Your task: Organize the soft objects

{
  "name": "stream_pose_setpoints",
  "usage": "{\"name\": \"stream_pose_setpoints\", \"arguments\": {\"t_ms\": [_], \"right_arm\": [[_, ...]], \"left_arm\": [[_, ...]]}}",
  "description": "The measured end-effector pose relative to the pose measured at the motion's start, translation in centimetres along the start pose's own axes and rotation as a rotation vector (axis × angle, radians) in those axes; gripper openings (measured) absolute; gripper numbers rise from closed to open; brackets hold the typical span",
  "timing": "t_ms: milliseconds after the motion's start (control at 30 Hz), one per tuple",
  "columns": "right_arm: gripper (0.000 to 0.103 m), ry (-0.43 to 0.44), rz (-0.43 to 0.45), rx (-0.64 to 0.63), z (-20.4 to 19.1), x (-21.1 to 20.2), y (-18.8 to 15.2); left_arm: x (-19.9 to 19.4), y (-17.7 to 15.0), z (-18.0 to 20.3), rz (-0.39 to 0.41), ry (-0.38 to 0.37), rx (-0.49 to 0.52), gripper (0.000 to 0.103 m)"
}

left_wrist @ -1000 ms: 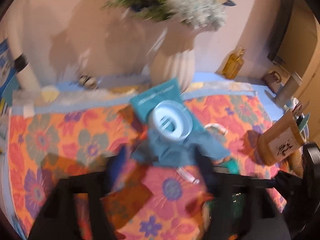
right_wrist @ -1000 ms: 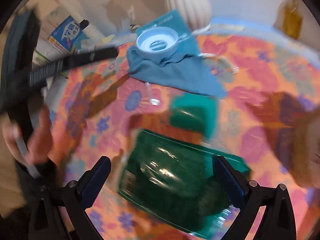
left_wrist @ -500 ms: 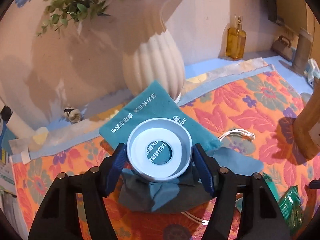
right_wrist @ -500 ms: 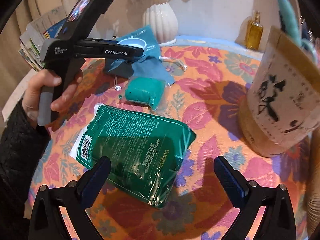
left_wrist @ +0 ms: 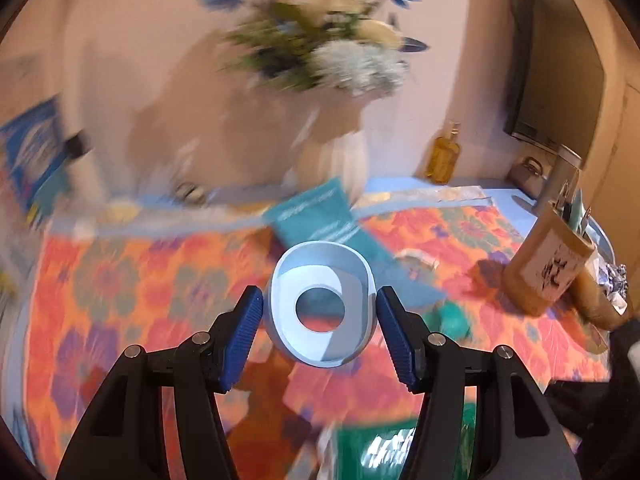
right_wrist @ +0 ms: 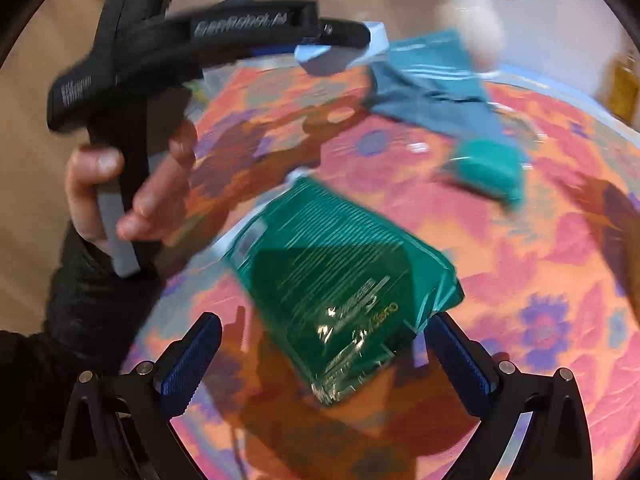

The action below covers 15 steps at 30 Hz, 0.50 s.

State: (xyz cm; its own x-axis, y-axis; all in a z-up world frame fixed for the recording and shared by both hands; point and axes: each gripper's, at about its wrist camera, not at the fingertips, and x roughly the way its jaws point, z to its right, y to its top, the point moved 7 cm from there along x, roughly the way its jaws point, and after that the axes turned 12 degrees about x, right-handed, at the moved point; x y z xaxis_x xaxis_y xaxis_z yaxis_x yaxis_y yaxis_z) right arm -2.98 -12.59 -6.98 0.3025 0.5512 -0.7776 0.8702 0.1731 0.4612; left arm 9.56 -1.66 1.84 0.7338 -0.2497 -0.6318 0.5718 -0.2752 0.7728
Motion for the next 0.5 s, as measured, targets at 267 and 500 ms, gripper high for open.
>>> {"name": "stream_pose_setpoints", "arguments": {"t_ms": [267, 500], "right_arm": [[0.103, -0.236, -0.015, -0.148, -0.2, 1.7, 2.4], [0.103, -0.160, -0.023, -0.193, -0.5, 5.5, 5.5]], "left_arm": [[-2.8, -5.0, -2.9, 0.013, 0.179, -0.080, 0.058], [-2.1, -6.1, -3.7, 0.000, 0.184, -0.128, 0.061]]}}
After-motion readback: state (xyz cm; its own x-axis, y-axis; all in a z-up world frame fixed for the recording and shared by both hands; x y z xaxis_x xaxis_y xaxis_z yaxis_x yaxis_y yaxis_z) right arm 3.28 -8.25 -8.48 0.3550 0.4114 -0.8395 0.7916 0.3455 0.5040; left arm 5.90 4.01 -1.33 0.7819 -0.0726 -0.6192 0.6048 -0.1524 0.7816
